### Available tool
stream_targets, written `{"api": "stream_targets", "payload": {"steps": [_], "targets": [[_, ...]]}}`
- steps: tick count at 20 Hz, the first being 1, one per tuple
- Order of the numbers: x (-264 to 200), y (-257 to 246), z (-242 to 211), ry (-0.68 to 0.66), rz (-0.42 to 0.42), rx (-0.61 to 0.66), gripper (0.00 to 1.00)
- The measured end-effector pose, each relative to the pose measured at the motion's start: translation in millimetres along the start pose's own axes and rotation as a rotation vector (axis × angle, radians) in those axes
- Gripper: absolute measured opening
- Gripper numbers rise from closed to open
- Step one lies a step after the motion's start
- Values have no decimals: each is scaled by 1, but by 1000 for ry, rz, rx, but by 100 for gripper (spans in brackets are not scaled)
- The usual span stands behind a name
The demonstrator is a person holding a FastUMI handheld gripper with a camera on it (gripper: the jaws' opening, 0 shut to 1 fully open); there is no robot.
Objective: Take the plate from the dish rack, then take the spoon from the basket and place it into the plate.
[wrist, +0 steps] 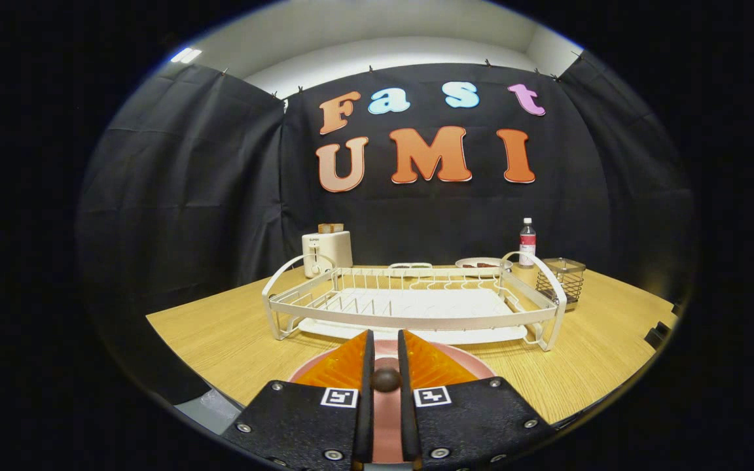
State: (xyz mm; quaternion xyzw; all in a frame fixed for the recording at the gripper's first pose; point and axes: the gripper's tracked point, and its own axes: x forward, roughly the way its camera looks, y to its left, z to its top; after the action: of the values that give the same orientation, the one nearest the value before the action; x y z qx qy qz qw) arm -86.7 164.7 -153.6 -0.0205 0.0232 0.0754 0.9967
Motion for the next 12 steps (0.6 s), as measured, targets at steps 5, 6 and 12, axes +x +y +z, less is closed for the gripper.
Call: {"api": "stream_targets", "payload": {"steps": [5,6,12], "targets": [[-7,-9,4,6,-14,3,59],[-8,-14,10,0,-20,5,68],[-17,-54,48,-41,-83,-14,96]]}}
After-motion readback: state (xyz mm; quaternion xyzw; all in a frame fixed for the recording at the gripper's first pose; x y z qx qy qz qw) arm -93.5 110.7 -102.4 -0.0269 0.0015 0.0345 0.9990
